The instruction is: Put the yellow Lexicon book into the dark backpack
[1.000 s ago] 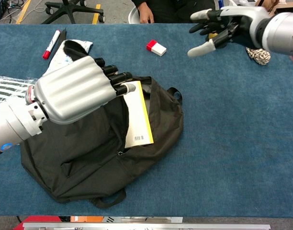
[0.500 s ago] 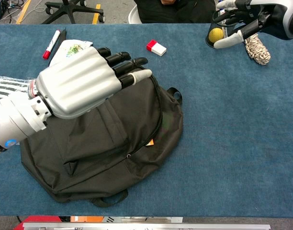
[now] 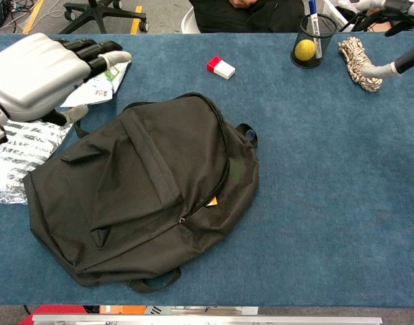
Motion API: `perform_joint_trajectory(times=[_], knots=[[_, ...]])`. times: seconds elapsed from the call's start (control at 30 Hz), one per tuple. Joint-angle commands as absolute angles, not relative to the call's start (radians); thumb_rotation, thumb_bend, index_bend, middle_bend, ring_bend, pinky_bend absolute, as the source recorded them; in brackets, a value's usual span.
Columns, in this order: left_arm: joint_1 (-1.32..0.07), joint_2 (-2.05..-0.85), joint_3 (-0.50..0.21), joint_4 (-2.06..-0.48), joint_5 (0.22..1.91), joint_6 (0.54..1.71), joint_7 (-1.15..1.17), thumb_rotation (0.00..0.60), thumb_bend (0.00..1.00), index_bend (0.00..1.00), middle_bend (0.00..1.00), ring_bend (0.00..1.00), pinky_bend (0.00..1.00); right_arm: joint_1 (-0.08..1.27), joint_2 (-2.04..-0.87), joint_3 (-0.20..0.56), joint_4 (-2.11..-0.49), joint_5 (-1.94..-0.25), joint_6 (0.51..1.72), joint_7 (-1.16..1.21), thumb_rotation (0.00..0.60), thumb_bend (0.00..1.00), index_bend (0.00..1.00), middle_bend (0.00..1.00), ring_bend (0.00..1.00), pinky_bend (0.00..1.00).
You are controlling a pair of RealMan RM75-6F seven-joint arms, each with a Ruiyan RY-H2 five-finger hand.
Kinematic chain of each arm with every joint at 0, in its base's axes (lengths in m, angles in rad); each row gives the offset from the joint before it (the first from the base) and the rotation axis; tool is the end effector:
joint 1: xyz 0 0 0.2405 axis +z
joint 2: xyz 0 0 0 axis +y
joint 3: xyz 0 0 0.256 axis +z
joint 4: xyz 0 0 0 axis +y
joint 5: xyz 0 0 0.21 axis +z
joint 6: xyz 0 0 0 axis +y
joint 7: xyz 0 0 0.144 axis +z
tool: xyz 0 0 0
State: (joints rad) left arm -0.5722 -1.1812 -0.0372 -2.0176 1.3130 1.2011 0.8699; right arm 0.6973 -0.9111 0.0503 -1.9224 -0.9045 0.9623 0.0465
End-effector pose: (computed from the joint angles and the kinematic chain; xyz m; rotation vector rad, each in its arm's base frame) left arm -0.1383 0.2545 0.0788 -1.9518 -0.4113 -0.7424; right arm -0.2048 -0.3122 0.1450 1.5399 -1.3508 0.8628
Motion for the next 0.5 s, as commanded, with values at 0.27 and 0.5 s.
perform_joint_trajectory(times=[0.27,0.5], knots=[[-0.421,-0.999,-0.024,-1.865,1.236,1.218,0.370,0.600,0.33,0.09,0.08,0.14,0.32,0.505,-0.928,-0.042,-1.824,-1.144,1.179,-0.073,0.600,0.22,0.07,0.20,0.07,0.15],[-0.309,-0.969,-0.003,-1.760,1.252,1.288,0.148,0.600,0.33,0.11,0.10,0.15,0.32,0.388,-0.947,-0.061,-1.775,-1.215,1.305,-0.096,0.600,0.22,0.08,0.21,0.08,0.15]])
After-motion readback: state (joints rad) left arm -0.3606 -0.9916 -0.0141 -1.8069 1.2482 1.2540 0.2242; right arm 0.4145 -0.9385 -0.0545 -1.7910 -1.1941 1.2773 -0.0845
